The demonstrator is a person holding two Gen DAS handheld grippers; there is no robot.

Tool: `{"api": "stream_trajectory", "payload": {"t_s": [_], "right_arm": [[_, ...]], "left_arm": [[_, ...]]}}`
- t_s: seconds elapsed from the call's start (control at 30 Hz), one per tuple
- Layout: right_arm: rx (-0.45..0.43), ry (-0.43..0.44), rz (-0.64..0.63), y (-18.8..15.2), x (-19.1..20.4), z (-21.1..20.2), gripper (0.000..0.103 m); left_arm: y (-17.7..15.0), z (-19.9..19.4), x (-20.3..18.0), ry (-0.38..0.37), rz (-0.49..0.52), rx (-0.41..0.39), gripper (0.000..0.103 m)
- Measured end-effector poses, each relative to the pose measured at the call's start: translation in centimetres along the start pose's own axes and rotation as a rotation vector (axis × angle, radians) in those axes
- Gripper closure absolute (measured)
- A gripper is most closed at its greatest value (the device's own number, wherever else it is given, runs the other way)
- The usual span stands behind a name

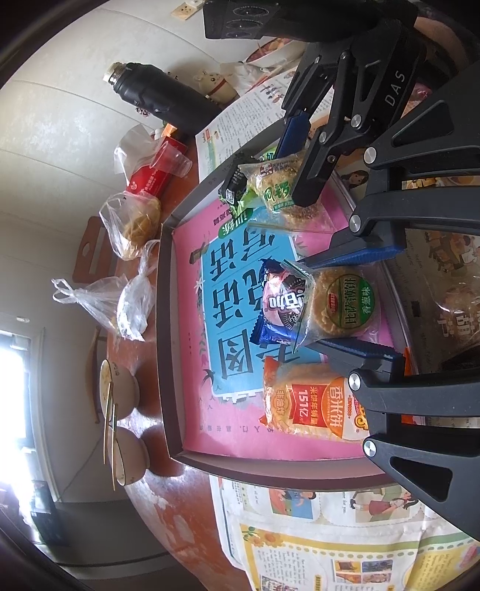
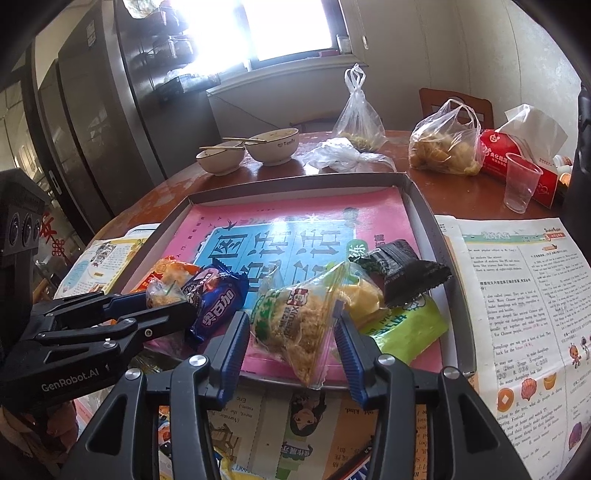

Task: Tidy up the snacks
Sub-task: 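Lower and release the biscuit pack in the tray while the right tool releases the puffed-snack bag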

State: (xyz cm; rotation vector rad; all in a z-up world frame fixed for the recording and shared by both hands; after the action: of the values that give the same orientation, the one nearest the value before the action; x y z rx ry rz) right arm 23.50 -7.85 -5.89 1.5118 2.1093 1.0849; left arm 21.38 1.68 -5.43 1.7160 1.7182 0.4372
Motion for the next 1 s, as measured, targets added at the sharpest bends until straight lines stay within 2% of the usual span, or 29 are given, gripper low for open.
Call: {"api": "stream_trajectory", "payload": {"t_s": [0.13, 0.47, 0.7, 1.0], "right_arm": [[-0.003, 0.003, 0.0, -0.1, 0.1, -0.2, 0.055], [-0.016, 0.004, 0.005, -0.1, 0.1, -0.9, 0.055], [-0.023, -0.004, 0.008, -0.1, -0.3, -1.4, 0.055], [-0.012, -0.019, -0.021, -0.4, -0.1, -1.4, 0.055]], "left_arm": [[0.0, 0.1, 0.6, 0.028, -0.007, 0.002, 0.067], [0.0, -0.1, 1.7, 0.034, -0.041, 0.003, 0.067], [0.3, -0.5, 1.8, 0.0, -0.071, -0.009, 0.058], [0.3, -0.9, 1.8, 0.011, -0.074, -0.013, 0.057]]}}
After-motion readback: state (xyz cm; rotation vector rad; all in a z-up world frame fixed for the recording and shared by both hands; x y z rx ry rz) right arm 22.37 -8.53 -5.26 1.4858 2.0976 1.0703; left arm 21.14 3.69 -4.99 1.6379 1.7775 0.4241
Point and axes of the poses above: each gripper's, at about its wrist camera, not at the fingertips, and z roughly the way its jaws point, x to its left, y to its top, the point moved 6 cm from there along z, roughly the way its jaws point
